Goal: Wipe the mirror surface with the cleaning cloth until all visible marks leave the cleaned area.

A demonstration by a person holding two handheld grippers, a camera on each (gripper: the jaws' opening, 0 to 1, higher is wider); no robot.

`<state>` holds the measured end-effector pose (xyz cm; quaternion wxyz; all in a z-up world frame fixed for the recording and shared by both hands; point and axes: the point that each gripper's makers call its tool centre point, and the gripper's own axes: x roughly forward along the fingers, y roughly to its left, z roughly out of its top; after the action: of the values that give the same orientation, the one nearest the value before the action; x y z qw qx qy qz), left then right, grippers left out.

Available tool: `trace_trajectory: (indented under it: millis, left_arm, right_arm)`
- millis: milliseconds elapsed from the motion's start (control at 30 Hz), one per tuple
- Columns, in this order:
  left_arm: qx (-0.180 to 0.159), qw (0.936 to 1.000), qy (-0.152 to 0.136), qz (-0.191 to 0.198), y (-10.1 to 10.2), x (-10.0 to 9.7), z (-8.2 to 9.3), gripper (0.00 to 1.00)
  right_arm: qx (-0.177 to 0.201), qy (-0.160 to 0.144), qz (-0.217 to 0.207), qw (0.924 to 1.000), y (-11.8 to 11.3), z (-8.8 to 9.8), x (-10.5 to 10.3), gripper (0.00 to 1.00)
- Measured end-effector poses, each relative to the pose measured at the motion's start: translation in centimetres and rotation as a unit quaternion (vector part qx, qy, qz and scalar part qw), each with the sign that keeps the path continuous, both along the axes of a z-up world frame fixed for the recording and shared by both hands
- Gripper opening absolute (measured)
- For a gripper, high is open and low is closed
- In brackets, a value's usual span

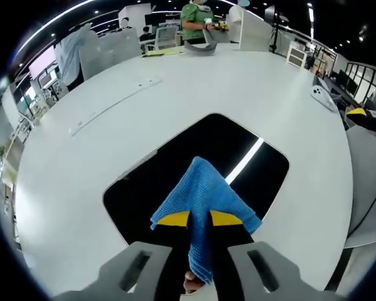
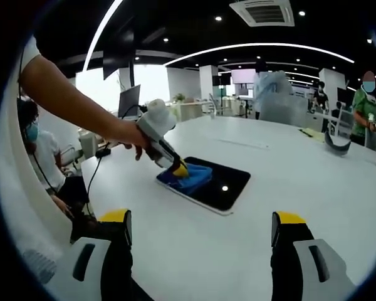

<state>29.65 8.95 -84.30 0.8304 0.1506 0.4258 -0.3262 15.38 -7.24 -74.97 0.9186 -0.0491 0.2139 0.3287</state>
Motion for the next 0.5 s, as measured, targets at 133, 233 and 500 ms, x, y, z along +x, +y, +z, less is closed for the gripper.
trace_trajectory:
  millis: [133, 233, 500]
  left_arm:
    - [-0.003, 1.0000, 0.001, 0.008, 0.0, 0.3, 0.0, 0.08]
    - [-0.004, 0.9999, 0.002, 0.011, 0.1, 0.6, 0.0, 0.08]
    - [-0.002, 0.9999, 0.001, 0.011, 0.1, 1.3, -0.1, 0.08]
  right_arm:
    - [0.000, 0.002, -0.002, 1.0000, -0.1, -0.1, 0.1, 0.92]
    - [0.000, 0.003, -0.002, 1.0000, -0.2, -0.1, 0.2, 0.92]
    - [0.001, 0.004, -0.006, 1.0000, -0.5, -0.2, 0.4, 0.92]
